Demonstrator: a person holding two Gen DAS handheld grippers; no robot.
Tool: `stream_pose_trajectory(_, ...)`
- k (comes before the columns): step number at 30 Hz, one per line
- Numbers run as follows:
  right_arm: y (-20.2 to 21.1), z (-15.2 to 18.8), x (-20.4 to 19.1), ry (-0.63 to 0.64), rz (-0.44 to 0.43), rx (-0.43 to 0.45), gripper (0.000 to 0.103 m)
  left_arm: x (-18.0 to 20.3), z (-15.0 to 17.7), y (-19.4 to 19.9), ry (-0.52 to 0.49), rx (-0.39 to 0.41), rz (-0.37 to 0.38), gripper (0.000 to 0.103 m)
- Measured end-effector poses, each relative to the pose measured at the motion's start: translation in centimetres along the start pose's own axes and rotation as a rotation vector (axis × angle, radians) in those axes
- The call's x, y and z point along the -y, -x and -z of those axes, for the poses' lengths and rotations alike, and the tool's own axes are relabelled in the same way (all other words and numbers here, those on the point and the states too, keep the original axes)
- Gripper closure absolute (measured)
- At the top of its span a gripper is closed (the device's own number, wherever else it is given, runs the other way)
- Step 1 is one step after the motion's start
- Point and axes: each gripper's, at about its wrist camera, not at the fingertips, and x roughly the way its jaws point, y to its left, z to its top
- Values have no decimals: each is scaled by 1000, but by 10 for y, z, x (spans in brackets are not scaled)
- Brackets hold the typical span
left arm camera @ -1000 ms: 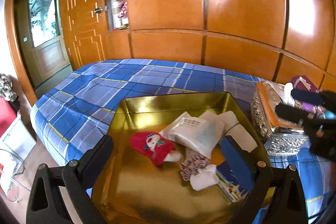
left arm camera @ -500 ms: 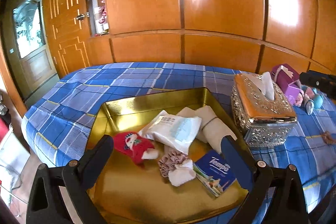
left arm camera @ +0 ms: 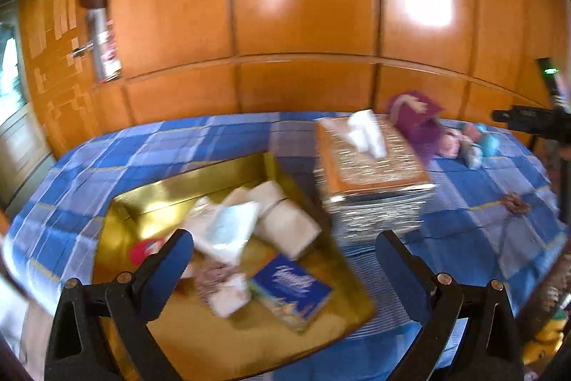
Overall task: Organize soft objects
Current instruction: 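Move the left tool to the pink towel roll with blue band and grasp it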
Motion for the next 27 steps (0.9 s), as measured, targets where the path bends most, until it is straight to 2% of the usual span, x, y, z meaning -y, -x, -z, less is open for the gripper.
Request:
stream_pose_trajectory(1, -3, -3, 16, -44, 30, 3, 41, 9, -4, 1, -21, -1, 43, 1)
stream_pose_trajectory(5, -12, -10, 81, -212, 156, 20, 41, 40, -22, 3, -106, 13, 108, 3)
stream_pose_trajectory(11, -27, 2, 138, -368, 232, 11, 41, 93, -55, -2, -212, 18, 204, 5)
stream_pose_trajectory(14, -30, 8, 156, -481, 175, -14, 41, 126, -74, -7, -266, 25, 253, 6)
stream_pose_trajectory(16, -29, 9, 160, -497, 182, -17, 41, 153, -86, -13, -296, 26, 282, 6)
stream_pose_trajectory(18, -31, 13, 167, -545, 147, -34, 41, 177, -98, -21, -305, 29, 302, 6)
stream_pose_trajectory(21, -31, 17, 172, -586, 127, -45, 41, 219, -117, -48, -302, -22, 337, 6)
stream_pose_trajectory(27, -29, 19, 175, -636, 60, -28, 41, 288, -137, -107, -349, -48, 284, 7)
